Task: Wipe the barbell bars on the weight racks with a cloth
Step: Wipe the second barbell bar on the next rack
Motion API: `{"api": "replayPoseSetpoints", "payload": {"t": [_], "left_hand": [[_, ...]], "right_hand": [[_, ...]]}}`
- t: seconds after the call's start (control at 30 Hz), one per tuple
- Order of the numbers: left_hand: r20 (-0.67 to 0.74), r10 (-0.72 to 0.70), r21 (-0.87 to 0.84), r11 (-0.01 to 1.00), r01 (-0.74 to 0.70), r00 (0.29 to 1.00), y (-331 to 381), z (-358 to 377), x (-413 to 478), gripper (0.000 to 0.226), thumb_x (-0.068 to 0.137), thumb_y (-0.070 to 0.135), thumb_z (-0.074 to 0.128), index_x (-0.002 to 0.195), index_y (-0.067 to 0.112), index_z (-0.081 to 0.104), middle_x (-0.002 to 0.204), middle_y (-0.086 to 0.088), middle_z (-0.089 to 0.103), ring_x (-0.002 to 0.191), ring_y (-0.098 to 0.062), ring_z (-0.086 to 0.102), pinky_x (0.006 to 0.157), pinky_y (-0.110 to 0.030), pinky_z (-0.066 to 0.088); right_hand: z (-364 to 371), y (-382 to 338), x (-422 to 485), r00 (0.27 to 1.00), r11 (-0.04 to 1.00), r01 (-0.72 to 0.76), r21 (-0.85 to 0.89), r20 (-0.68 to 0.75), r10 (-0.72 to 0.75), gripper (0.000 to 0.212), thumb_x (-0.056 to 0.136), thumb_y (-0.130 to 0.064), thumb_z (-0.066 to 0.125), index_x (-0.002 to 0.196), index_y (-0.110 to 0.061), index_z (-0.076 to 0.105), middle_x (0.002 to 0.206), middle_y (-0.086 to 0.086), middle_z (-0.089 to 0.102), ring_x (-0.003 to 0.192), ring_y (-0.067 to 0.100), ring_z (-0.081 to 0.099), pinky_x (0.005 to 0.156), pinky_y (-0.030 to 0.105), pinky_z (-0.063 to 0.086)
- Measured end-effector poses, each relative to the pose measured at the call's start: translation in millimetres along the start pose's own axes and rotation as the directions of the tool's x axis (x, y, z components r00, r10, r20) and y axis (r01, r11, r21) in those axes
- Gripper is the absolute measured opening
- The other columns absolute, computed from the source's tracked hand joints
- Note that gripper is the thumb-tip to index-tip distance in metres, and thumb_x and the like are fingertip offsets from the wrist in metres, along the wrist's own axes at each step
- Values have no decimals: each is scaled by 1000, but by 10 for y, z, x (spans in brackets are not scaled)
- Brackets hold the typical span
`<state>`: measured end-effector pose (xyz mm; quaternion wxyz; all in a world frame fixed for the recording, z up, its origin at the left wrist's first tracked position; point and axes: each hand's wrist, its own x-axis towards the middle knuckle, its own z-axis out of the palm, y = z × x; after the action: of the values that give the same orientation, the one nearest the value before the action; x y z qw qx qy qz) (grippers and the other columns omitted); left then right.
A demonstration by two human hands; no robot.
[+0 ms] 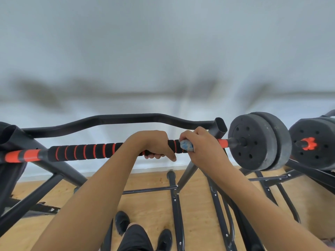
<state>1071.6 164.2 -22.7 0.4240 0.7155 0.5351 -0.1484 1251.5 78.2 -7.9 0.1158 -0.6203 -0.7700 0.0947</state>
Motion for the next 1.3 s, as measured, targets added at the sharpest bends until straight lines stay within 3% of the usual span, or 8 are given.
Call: {"api": "replayPoseSetpoints", "payload": {"t": [0.1,0.2,0.3,0.47,0.77,0.9,1.17,1.3], "left_hand": [[121,-3,-50,999,9,993,26,-87,-45,52,84,51,82,109,7,71,68,-4,65,51,-16,58,57,-26,54],[-176,153,106,985,-136,972,33,0,-151,48,79,63,82,97,21,66,75,7,70,62,-12,66,59,-22,50],[-529,385,550,834,-39,756,4,318,-304,43,87,70,66,93,31,47,82,14,60,71,-9,55,61,-23,35],[-671,476,639,761,117,569,-73,669,-183,36,95,49,68,92,22,44,71,6,54,57,-14,47,56,-28,34],[-78,205,152,970,-192,976,38,76,-95,34,91,57,73,90,24,64,73,0,69,55,-10,62,58,-25,51],[-63,259,18,966,-258,964,44,30,-154,38,87,57,78,100,24,64,79,0,74,62,-12,71,65,-27,59],[-604,413,619,782,75,682,65,598,-152,32,99,53,59,99,25,43,76,9,52,66,-15,55,65,-29,46],[-567,357,569,821,40,742,64,464,-57,32,100,54,58,90,24,52,69,8,54,62,-13,55,63,-26,43]], "right_hand": [[-24,-2,-36,1000,1000,0,11,11,-1,36,88,-19,74,118,-30,59,110,-1,53,91,17,59,80,27,57],[-62,12,-10,1000,999,-4,44,4,4,34,88,-21,74,116,-32,59,109,-2,54,92,17,60,80,28,57],[-92,1,100,1000,994,-9,108,-12,10,27,89,-22,72,111,-32,60,103,-2,56,88,17,61,79,29,57],[-37,-10,95,999,989,2,148,-41,4,24,90,-20,70,106,-32,60,98,-1,55,84,16,59,75,29,57],[-12,4,-154,999,986,-8,168,-52,16,29,88,-14,73,111,-28,62,102,-1,54,87,16,58,73,25,55],[-49,51,-193,998,979,-13,203,-63,27,29,86,-13,74,107,-30,65,99,-4,56,84,14,57,72,22,53],[-100,110,50,992,963,-16,268,-119,49,19,86,-15,68,96,-31,68,87,-6,63,80,12,61,74,34,58],[-16,49,-75,995,984,5,177,-98,13,24,86,-16,74,103,-30,64,94,0,59,82,16,59,75,30,56]]}}
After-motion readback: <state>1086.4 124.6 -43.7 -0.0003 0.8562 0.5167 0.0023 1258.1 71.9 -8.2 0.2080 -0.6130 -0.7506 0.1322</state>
